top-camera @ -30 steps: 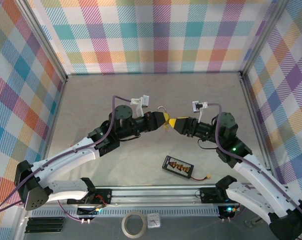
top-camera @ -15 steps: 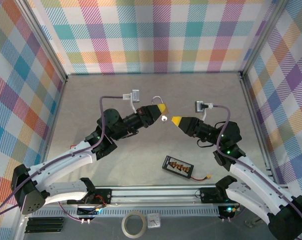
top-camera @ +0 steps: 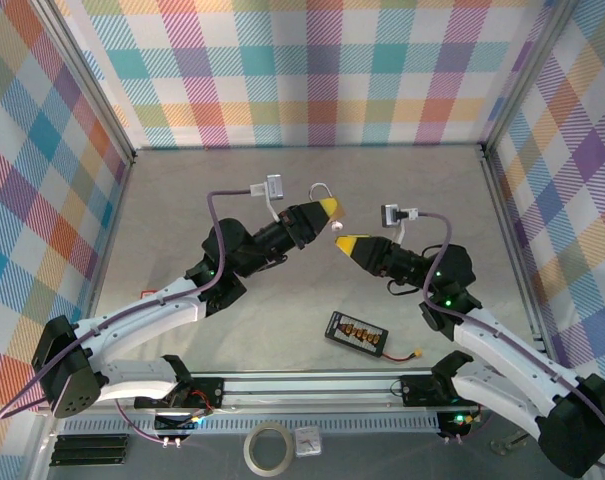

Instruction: Unlock with the key

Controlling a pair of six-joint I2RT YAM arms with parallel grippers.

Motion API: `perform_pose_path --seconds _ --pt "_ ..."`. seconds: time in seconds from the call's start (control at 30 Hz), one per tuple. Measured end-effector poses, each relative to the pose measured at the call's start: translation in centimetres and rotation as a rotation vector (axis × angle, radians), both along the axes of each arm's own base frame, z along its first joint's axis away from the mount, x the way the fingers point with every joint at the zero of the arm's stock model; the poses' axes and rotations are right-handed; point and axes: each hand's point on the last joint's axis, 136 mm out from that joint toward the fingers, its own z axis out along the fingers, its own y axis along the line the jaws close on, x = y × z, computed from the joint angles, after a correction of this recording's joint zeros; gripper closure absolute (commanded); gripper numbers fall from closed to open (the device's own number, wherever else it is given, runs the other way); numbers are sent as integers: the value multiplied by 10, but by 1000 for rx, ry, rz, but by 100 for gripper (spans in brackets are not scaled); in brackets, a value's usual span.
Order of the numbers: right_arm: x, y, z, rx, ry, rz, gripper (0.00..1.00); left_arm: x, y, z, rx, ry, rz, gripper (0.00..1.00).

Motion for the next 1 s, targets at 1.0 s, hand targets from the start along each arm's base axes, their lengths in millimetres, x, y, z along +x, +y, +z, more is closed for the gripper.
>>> perform_pose_path --seconds 1.0 --pt "5 1 19 27 -60 -21 89 1 0 -5 7 0 22 100"
